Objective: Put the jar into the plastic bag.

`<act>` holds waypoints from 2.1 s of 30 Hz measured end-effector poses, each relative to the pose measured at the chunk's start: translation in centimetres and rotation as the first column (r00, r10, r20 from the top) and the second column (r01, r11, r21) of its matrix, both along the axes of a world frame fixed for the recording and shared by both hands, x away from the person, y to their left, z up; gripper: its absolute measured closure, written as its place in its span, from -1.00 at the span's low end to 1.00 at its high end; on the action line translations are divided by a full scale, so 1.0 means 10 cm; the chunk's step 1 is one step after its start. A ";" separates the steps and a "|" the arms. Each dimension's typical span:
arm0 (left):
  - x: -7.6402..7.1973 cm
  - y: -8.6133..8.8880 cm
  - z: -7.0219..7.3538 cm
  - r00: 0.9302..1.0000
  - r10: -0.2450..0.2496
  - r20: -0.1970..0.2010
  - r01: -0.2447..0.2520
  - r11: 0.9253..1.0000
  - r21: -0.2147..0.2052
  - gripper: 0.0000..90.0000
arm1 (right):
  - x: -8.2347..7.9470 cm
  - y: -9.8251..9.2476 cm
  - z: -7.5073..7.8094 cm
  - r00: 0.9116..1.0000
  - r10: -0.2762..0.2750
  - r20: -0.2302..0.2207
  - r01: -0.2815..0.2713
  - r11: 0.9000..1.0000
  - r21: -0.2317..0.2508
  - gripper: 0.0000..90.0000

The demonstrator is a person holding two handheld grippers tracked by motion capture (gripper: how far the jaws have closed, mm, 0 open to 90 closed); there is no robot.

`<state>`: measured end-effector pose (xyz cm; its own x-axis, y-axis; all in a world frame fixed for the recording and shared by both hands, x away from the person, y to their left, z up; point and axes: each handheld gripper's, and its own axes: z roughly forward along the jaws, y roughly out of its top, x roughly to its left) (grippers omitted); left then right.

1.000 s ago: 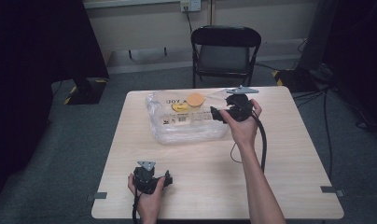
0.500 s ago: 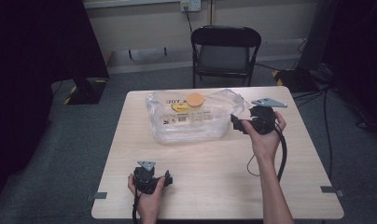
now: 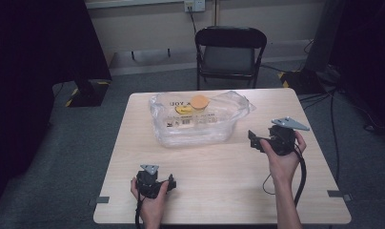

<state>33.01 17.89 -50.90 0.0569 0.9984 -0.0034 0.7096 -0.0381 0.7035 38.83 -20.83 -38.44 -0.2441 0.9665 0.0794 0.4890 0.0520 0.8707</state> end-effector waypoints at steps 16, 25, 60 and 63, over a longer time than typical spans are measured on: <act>0.00 0.00 0.00 1.000 0.000 0.000 0.000 1.000 0.000 -1.00 | -0.34 -0.22 -0.40 0.995 -0.072 -0.069 0.074 0.997 0.037 -0.90; 0.00 0.00 0.00 1.000 0.000 0.000 0.000 1.000 0.000 -1.00 | -0.45 -0.26 -0.70 0.988 -0.092 -0.127 0.096 0.995 0.028 -0.90; 0.00 0.00 0.00 1.000 0.000 0.000 0.000 1.000 0.000 -1.00 | -0.48 -0.19 -1.23 0.953 -0.197 -0.232 0.166 0.975 -0.145 -0.93; 0.00 0.00 0.00 1.000 -0.001 0.000 0.001 1.000 0.001 -1.00 | -0.48 -0.19 -1.23 0.953 -0.196 -0.232 0.166 0.975 -0.144 -0.93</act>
<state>33.00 17.89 -50.90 0.0575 0.9983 -0.0028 0.7098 -0.0389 0.7033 34.02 -22.76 -50.77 -0.0519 0.9986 -0.0066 0.6963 0.0410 0.7166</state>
